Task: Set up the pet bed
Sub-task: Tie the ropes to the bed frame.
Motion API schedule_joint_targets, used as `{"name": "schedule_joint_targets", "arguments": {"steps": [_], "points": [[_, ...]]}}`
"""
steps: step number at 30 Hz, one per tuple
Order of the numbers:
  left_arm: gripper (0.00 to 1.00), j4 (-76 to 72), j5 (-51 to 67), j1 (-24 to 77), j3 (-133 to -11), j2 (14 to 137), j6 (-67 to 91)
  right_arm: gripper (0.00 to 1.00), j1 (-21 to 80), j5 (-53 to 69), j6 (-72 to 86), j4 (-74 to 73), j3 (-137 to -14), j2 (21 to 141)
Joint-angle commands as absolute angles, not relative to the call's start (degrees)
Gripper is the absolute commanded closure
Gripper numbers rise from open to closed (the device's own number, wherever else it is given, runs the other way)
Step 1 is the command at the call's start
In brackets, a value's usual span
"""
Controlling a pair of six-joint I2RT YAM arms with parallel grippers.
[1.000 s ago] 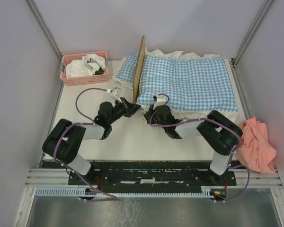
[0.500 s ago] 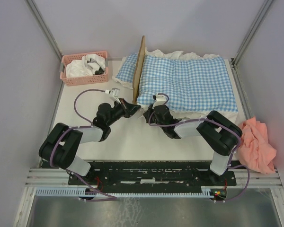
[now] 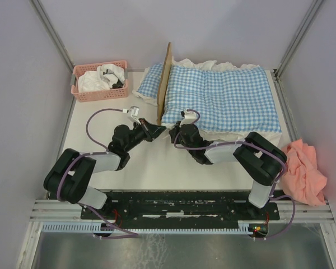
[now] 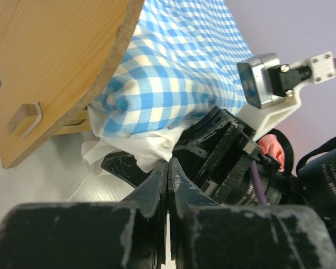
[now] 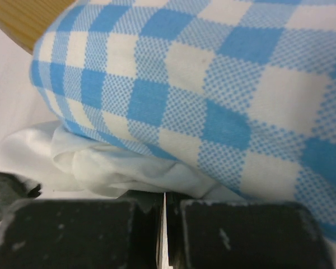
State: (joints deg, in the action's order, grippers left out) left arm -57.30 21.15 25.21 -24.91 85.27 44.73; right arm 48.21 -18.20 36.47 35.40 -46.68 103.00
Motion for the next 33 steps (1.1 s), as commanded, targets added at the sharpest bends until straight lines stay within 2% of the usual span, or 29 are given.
{"name": "schedule_joint_targets", "arguments": {"steps": [1, 10, 18, 26, 33], "points": [[0.97, -58.64, 21.05, 25.43, -24.19, 80.58, 45.7, 0.98, 48.52, -22.88, 38.3, 37.19, -48.51, 100.64], [0.97, -55.93, 19.16, 25.47, -19.97, 76.04, 44.43, 0.98, 48.52, -23.25, 38.03, 36.52, -49.8, 100.29], [0.75, -52.96, 14.65, 25.47, -17.47, 74.18, 42.9, 0.98, 48.52, -22.46, 37.96, 35.43, -51.56, 100.4], [0.74, -51.2, 5.71, 25.48, -17.82, 77.04, 39.06, 0.98, 48.51, -22.37, 38.23, 34.98, -51.64, 100.07], [0.72, -53.55, 8.51, 25.4, -23.67, 86.0, 36.11, 0.98, 48.52, -22.67, 38.3, 34.91, -51.37, 99.81]]}}
